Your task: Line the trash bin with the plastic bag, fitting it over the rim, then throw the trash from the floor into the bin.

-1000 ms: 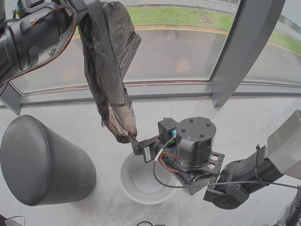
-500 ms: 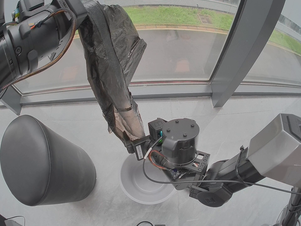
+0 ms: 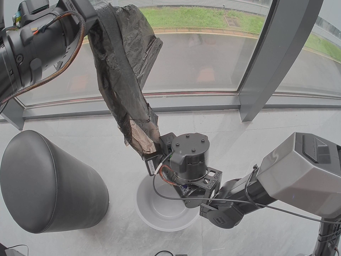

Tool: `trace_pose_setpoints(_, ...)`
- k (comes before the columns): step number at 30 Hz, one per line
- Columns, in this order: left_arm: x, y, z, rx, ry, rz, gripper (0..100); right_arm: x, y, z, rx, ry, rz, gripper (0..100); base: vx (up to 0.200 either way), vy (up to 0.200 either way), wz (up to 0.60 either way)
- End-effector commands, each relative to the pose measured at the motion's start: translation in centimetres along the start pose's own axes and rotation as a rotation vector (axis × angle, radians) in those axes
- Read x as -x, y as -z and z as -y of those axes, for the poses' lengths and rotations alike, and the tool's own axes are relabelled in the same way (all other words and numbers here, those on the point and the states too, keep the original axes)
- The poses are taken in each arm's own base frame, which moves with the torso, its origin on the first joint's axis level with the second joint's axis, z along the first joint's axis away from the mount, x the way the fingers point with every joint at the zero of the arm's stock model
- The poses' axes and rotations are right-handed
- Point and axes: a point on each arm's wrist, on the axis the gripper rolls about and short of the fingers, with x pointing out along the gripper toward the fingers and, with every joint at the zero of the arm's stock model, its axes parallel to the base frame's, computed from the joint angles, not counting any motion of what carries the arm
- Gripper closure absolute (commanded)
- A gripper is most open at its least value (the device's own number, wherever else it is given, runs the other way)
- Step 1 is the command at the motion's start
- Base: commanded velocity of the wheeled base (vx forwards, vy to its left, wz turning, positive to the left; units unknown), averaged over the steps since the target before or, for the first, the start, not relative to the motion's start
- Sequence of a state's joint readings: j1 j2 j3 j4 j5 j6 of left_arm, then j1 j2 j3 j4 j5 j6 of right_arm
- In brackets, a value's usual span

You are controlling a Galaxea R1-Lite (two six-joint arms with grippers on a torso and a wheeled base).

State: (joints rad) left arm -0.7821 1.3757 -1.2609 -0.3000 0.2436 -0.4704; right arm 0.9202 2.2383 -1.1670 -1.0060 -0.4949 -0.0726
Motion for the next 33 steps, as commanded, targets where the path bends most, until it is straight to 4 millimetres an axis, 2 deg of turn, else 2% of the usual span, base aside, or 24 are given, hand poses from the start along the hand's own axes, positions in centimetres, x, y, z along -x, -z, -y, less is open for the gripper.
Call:
trace_pose_setpoints(1,0.1,-0.1,0.0,0.001,0.001,0.003,100,0.4,-0.1,0.1,0.0,0.005,-0.004,100,0.0,0.0,0.0)
trace_pose_setpoints(6,0.1,-0.1,0.0,0.001,0.0,0.004,100,2.0,-0.2,0.2,0.005,0.005,0.001,100,0.0,0.0,0.0)
trace_pose_setpoints(7,0.2,0.1,-0.1,-0.001,-0.005,-0.002,100,3.5,-0.5,0.1,0.02,-0.016,0.003,100,0.0,0.0,0.0)
trace_pose_setpoints(11,0.1,0.6,-0.6,-0.009,-0.021,-0.018,100,6.5,-1.3,1.3,0.045,-0.053,-0.02,100,0.0,0.0,0.0)
trace_pose_setpoints(16,0.1,1.6,-2.2,-0.027,-0.075,-0.046,100,9.6,-2.3,2.7,0.073,-0.123,-0.062,100,0.0,0.0,0.0)
trace_pose_setpoints(18,0.1,2.6,-3.3,-0.039,-0.115,-0.072,100,11.4,-2.7,3.7,0.107,-0.194,-0.138,100,0.0,0.0,0.0)
trace_pose_setpoints(25,0.5,4.7,-5.6,-0.05,-0.162,-0.144,100,13.3,-3.5,4.7,0.102,-0.301,-0.245,100,0.0,0.0,0.0)
trace_pose_setpoints(33,0.9,7.3,-7.6,-0.052,-0.192,-0.184,100,14.7,-2.9,4.8,-0.12,-0.532,-0.477,100,0.0,0.0,0.0)
